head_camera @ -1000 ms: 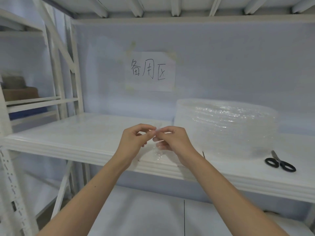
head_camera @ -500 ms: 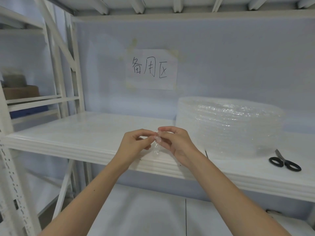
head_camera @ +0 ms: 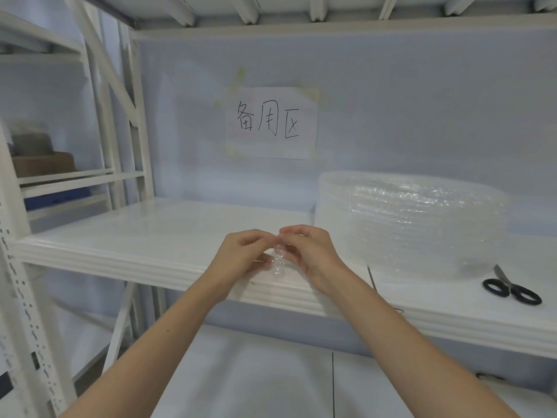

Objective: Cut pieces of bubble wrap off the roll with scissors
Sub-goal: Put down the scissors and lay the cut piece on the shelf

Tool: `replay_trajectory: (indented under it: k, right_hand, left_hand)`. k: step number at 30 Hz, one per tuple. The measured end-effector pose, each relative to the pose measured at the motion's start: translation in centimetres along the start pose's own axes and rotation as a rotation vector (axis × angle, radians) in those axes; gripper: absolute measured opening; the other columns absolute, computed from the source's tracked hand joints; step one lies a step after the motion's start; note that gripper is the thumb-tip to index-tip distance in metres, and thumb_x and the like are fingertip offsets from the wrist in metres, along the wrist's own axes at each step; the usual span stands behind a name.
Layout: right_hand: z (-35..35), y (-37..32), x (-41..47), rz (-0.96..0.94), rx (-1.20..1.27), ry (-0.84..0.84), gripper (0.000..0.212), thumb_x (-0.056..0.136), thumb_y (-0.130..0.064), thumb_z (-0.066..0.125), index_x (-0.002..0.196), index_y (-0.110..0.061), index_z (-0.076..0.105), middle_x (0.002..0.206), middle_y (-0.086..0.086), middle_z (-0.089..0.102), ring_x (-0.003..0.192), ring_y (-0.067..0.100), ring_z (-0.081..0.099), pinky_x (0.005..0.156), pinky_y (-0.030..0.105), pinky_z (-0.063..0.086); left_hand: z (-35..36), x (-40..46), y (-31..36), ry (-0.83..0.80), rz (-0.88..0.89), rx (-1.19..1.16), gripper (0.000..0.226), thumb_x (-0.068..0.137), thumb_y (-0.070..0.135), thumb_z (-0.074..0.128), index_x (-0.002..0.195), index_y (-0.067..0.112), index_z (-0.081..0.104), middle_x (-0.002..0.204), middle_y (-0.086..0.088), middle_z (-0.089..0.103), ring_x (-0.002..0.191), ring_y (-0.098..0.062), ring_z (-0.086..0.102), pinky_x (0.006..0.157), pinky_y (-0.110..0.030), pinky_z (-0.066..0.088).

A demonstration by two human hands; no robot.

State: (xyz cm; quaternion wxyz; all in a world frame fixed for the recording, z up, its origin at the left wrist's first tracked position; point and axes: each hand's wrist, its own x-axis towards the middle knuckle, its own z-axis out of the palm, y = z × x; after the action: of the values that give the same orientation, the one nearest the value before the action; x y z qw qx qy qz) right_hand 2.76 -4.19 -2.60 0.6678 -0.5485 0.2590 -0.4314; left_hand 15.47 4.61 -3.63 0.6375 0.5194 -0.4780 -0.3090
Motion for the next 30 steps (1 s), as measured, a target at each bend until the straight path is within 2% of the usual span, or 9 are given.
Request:
replay_trajectory:
  k: [5,9,13,15,17,20,23,26,30]
  right_hand:
    - [1.1,1.4,1.9,0.016,0.039,0.044,0.008,0.083,0.006,0.067,0.088,-0.001,0.066,0.080,0.016,0.067,0.072,0.024,0.067,0.071,0.028,0.060]
    - [2.3,2.0,3.7,-0.003,-0.086,0.015,0.008,0.081,0.008,0.067,0.082,0.001,0.066,0.077,0.016,0.061,0.072,0.027,0.058,0.072,0.031,0.056]
    - [4.0,2.4,5.8,-0.021,-0.272,-0.037,0.009,0.078,0.010,0.065,0.077,0.002,0.068,0.075,0.016,0.063,0.067,0.028,0.060,0.073,0.038,0.055]
    - [5.1,2.9,6.8,-0.041,-0.372,-0.065,0.008,0.076,0.008,0.065,0.076,0.000,0.069,0.070,0.013,0.062,0.062,0.027,0.058,0.066,0.037,0.054]
    - [6.1,3.7,7.4,-0.086,-0.506,-0.077,0.009,0.076,0.003,0.066,0.074,-0.005,0.070,0.073,0.007,0.065,0.065,0.023,0.060,0.062,0.030,0.051]
    - [7.2,4.7,8.1,-0.172,-0.736,-0.047,0.012,0.077,-0.004,0.064,0.075,-0.012,0.072,0.082,-0.004,0.069,0.077,0.014,0.064,0.066,0.024,0.052]
    - [7.8,5.2,8.7,-0.222,-0.873,-0.040,0.014,0.076,-0.007,0.061,0.074,-0.015,0.072,0.085,-0.004,0.071,0.083,0.019,0.068,0.077,0.036,0.058]
    - [7.8,5.2,8.8,-0.236,-0.951,-0.045,0.012,0.079,-0.009,0.061,0.076,-0.013,0.072,0.087,0.000,0.073,0.083,0.022,0.068,0.077,0.039,0.059]
    - [7.7,5.3,8.7,-0.273,-1.055,-0.077,0.014,0.082,-0.008,0.059,0.078,-0.006,0.073,0.087,0.005,0.073,0.082,0.027,0.069,0.074,0.041,0.059]
  left_hand:
    - [-1.5,0.8,0.1,0.003,-0.056,0.062,0.017,0.087,-0.002,0.066,0.101,0.007,0.071,0.077,-0.005,0.067,0.065,-0.019,0.066,0.067,-0.025,0.058]
    - [-3.7,1.5,0.4,0.073,-0.056,0.172,0.021,0.087,-0.005,0.064,0.105,0.005,0.067,0.077,-0.007,0.065,0.062,-0.017,0.065,0.062,-0.020,0.056]
    - [-6.2,2.3,0.1,0.158,-0.072,0.344,0.019,0.086,-0.004,0.065,0.102,0.006,0.068,0.084,-0.009,0.067,0.070,-0.023,0.066,0.070,-0.026,0.060]
    - [-7.2,2.8,-0.5,0.223,-0.050,0.524,0.018,0.085,0.000,0.064,0.099,0.010,0.069,0.085,-0.005,0.070,0.069,-0.022,0.067,0.069,-0.029,0.058]
    - [-7.9,3.1,-1.2,0.288,-0.013,0.724,0.018,0.085,0.003,0.062,0.097,0.013,0.071,0.083,0.000,0.071,0.066,-0.014,0.064,0.060,-0.019,0.051]
    - [-8.3,3.4,-2.1,0.324,0.036,0.840,0.020,0.085,0.005,0.058,0.095,0.014,0.073,0.079,0.003,0.069,0.065,-0.003,0.059,0.051,-0.005,0.040]
    - [-8.3,3.6,-2.4,0.316,0.039,0.898,0.020,0.085,0.006,0.058,0.095,0.014,0.074,0.079,0.002,0.070,0.069,-0.010,0.061,0.056,-0.007,0.041]
    - [-8.4,3.7,-2.5,0.346,0.022,0.922,0.019,0.084,0.011,0.061,0.100,0.016,0.072,0.084,0.000,0.073,0.080,-0.018,0.065,0.073,-0.027,0.052]
    - [-8.4,3.4,-2.4,0.353,-0.005,0.905,0.018,0.084,0.013,0.063,0.099,0.017,0.071,0.084,0.002,0.072,0.076,-0.017,0.064,0.073,-0.028,0.052]
